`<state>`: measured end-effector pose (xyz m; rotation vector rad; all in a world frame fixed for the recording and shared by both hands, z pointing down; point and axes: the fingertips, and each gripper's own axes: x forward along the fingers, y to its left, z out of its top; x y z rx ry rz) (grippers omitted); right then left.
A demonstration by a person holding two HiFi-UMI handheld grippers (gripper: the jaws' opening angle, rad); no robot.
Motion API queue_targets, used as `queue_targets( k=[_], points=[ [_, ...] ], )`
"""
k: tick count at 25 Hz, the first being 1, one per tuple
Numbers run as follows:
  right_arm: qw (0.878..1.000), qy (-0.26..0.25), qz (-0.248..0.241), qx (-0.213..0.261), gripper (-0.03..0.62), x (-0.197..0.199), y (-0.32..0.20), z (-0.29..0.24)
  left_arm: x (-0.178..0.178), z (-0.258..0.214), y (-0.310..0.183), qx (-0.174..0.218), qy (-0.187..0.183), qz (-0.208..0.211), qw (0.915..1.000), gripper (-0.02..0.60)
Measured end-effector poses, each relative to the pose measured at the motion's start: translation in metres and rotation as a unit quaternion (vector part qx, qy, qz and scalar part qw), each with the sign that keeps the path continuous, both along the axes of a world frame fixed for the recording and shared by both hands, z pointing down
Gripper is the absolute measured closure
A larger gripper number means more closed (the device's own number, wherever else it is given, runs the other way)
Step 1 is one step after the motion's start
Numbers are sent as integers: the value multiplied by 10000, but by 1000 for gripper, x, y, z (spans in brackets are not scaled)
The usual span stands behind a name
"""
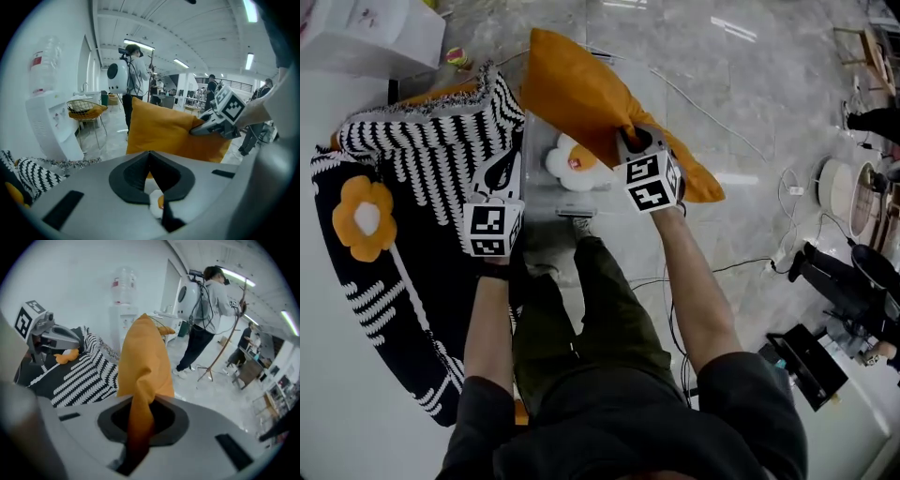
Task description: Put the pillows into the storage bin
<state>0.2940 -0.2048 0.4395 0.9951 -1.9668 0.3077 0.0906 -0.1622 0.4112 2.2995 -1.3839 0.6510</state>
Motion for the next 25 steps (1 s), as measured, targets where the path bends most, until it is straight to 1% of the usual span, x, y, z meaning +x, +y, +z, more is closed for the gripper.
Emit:
queue_targets(
  k=[4,8,11,14,19,20,23,25],
  points=[
    [9963,-295,777,-239,546,15,1,39,11,33,1,-231,-25,103,9997,577],
    [9841,-653,1572,-502,545,30,6,77,17,60,3,-447,-53,175,9988,578],
    [9756,-754,1946,-674,544,36,12,107,18,77,3,-544,-81,208,9983,577],
    [9717,-716,2106,-799,543,39,18,138,16,93,5,-629,-93,211,9978,577],
    [9704,-459,2153,-991,515,47,22,194,18,129,8,-788,-81,207,9966,577],
    [9696,-441,2170,-1044,500,49,23,205,19,136,11,-841,-78,202,9962,577],
    [9686,-351,2137,-1225,426,51,26,236,22,155,23,-1016,-79,182,9946,577],
    [9710,-285,2031,-1231,410,50,19,252,23,168,27,-1104,-81,146,9937,577]
  ],
)
